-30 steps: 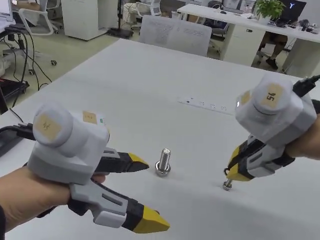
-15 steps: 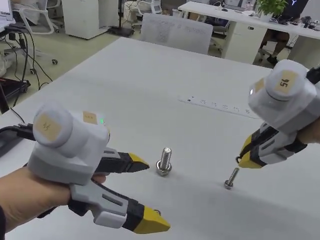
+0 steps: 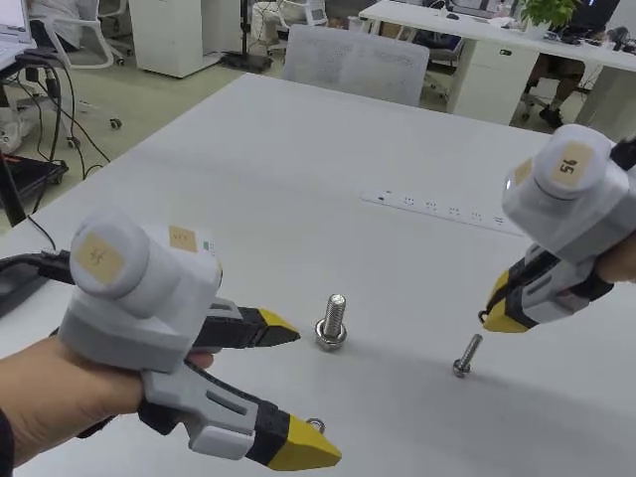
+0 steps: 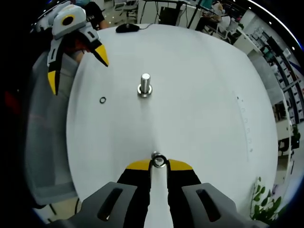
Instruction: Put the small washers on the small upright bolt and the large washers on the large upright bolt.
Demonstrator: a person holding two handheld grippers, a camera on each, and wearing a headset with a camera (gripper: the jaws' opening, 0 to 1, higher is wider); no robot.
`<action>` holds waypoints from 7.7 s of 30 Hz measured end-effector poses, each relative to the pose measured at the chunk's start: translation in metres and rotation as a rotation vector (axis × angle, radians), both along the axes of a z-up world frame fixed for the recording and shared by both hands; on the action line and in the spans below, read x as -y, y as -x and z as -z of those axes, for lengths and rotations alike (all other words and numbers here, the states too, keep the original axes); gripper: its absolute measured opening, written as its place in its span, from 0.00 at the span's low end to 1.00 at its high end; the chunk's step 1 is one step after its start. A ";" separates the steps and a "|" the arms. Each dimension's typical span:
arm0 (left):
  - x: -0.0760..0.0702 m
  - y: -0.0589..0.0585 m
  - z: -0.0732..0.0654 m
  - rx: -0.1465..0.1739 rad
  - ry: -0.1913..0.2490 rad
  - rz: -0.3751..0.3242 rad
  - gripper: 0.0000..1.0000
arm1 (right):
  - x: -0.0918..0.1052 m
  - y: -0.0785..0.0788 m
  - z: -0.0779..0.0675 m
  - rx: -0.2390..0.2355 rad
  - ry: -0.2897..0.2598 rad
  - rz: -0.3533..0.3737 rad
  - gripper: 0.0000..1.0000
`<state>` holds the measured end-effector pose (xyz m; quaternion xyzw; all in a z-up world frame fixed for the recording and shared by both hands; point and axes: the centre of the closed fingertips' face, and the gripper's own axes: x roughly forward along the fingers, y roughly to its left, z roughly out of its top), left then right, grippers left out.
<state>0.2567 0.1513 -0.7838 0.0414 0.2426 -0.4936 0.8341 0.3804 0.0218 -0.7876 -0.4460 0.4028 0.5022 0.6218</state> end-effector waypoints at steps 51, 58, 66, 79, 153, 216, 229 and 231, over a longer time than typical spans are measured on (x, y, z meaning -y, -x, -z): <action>-0.002 -0.003 0.003 -0.008 -0.006 -0.018 0.73 | 0.004 -0.004 0.029 -0.052 0.013 0.012 0.12; -0.002 -0.004 0.004 -0.009 -0.007 -0.017 0.73 | 0.003 -0.005 0.030 -0.054 0.011 0.014 0.12; -0.002 -0.004 0.004 -0.010 -0.007 -0.019 0.73 | 0.004 -0.006 0.033 -0.060 0.012 0.015 0.12; -0.001 -0.004 0.005 -0.014 -0.008 -0.017 0.73 | 0.004 -0.006 0.041 -0.069 0.006 0.025 0.12; -0.002 -0.005 0.006 -0.018 -0.009 -0.025 0.73 | 0.008 -0.004 0.073 -0.100 0.004 0.051 0.26; -0.002 -0.003 -0.014 0.012 -0.007 -0.013 0.74 | -0.096 0.078 0.049 -0.121 -0.048 -0.257 0.24; -0.003 0.001 -0.015 0.015 -0.008 -0.016 0.74 | -0.118 0.100 0.068 -0.161 -0.025 -0.328 0.23; -0.003 0.001 -0.015 0.015 -0.008 -0.017 0.74 | -0.119 0.101 0.068 -0.162 -0.025 -0.333 0.23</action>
